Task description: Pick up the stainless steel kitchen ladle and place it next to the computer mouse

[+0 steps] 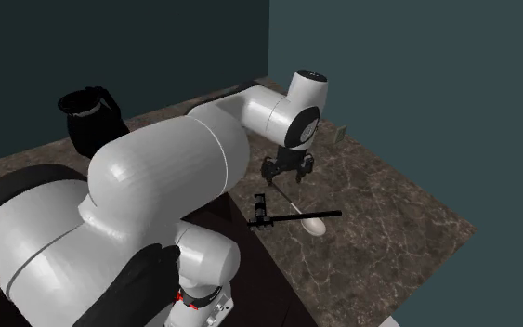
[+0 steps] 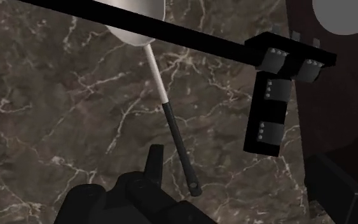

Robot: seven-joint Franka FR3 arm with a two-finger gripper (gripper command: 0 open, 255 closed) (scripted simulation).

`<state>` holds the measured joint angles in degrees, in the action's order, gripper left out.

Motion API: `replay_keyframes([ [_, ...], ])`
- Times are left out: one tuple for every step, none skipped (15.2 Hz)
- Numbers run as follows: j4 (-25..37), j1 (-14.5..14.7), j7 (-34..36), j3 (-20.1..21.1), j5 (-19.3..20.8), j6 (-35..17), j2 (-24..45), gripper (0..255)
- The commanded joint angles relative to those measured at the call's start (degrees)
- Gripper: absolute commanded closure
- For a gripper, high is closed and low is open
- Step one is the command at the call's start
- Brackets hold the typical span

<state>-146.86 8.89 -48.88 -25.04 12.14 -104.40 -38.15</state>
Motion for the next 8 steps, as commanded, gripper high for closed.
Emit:
replay_keyframes([
  [-0.32, 1.34, -7.21, -3.32, 1.70, -2.56, 2.94, 0],
  [-0.36, 2.10, -10.59, -5.03, 2.41, -3.97, 4.71, 0],
  [-0.31, 2.89, -13.99, -6.71, 3.00, -5.45, 6.63, 0],
  [-0.17, 3.78, -17.41, -8.41, 3.49, -6.97, 8.67, 0],
  [0.04, 4.70, -20.88, -10.08, 3.82, -8.55, 10.86, 0],
  [0.25, 5.42, -23.52, -11.31, 3.95, -9.77, 12.60, 0],
  [-0.34, 5.42, -23.55, -11.53, 4.02, -10.64, 12.89, 0],
  [-0.92, 5.41, -23.60, -11.75, 4.09, -11.52, 13.22, 0],
])
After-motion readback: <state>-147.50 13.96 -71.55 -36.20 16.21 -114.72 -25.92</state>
